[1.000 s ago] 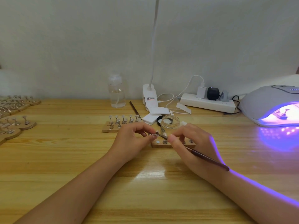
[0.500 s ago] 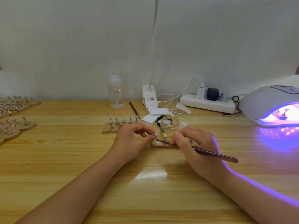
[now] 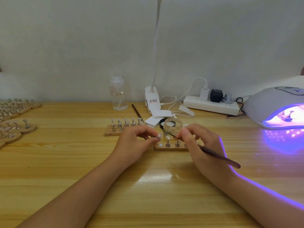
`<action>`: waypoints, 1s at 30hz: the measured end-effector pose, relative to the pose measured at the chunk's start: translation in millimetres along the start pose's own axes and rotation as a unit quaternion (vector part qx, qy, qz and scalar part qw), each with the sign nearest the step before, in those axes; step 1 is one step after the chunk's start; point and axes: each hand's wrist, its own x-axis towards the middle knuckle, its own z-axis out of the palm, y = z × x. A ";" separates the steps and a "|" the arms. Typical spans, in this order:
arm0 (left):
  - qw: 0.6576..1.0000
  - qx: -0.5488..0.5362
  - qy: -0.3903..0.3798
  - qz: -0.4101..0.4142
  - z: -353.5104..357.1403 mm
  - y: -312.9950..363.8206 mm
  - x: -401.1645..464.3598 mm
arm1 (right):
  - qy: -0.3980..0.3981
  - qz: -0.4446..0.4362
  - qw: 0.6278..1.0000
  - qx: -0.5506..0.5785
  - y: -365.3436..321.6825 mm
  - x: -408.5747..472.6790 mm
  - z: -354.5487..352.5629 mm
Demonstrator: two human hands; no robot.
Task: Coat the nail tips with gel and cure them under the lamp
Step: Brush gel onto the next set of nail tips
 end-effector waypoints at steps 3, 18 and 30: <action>1.000 -0.002 -0.005 0.000 0.0 0.5 -0.2 | -0.017 0.012 0.999 -0.024 1.6 0.7 0.9; 1.000 -0.006 0.001 -0.016 0.2 1.1 0.0 | -0.053 -0.017 0.998 -0.028 0.6 -2.4 0.5; 1.000 -0.007 0.004 -0.013 0.2 4.1 -0.5 | -0.050 -0.015 0.998 -0.032 0.4 -2.3 1.3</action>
